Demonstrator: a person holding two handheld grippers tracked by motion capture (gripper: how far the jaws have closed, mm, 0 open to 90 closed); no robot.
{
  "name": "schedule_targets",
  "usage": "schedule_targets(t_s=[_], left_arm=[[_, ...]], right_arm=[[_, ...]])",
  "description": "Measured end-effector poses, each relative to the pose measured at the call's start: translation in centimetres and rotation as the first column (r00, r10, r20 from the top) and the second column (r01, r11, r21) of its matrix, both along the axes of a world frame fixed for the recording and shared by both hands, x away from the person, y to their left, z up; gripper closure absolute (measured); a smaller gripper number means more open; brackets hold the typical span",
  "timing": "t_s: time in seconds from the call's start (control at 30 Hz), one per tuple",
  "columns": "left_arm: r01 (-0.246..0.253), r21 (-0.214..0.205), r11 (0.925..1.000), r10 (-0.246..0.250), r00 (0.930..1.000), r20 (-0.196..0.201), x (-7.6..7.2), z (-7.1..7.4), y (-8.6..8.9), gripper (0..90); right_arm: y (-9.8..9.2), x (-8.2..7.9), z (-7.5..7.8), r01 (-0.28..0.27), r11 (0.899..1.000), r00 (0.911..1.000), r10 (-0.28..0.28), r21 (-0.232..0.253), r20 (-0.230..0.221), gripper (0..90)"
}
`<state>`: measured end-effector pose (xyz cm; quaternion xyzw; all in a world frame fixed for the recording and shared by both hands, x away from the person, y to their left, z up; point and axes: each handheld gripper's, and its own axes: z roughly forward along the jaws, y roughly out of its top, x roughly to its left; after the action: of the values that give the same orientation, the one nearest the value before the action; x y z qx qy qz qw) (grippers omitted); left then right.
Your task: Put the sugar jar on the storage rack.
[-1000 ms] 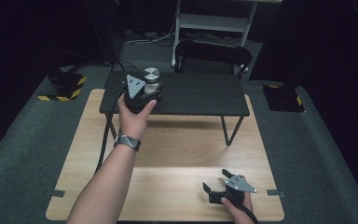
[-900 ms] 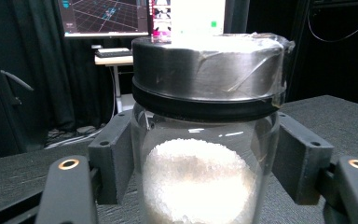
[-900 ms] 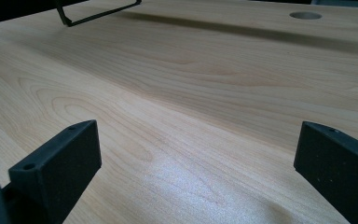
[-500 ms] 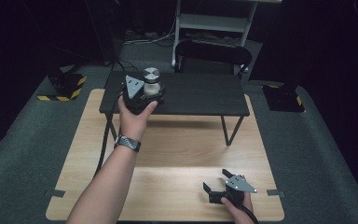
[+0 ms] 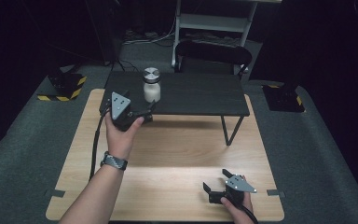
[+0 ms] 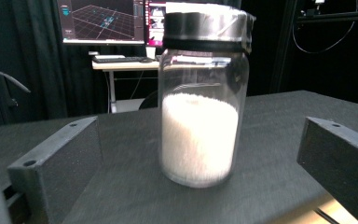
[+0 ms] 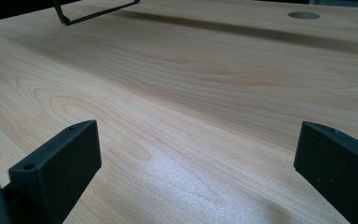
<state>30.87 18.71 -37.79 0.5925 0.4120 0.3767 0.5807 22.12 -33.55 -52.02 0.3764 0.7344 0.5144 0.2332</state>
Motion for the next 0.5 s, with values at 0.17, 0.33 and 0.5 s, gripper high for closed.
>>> schedule_targets(t_s=[0.17,0.33,0.5], left_arm=[[0.011,-0.001,0.9999,-0.011,0.9999,0.008,-1.4,-0.9,0.9,0.5],[0.031,-0.003,0.9995,-0.030,0.9994,0.015,-3.1,-2.2,2.2,0.6],[0.046,-0.009,0.9989,-0.046,0.9989,0.008,-4.8,-3.9,3.2,0.5]], right_arm=[[0.0,0.0,0.0,0.001,1.000,1.0000,-0.001,-0.001,0.000,0.2],[0.0,0.0,0.0,0.001,1.000,1.0000,-0.001,-0.002,0.001,0.3],[0.1,0.0,0.0,0.002,1.000,1.0000,-0.002,-0.003,0.002,0.3]])
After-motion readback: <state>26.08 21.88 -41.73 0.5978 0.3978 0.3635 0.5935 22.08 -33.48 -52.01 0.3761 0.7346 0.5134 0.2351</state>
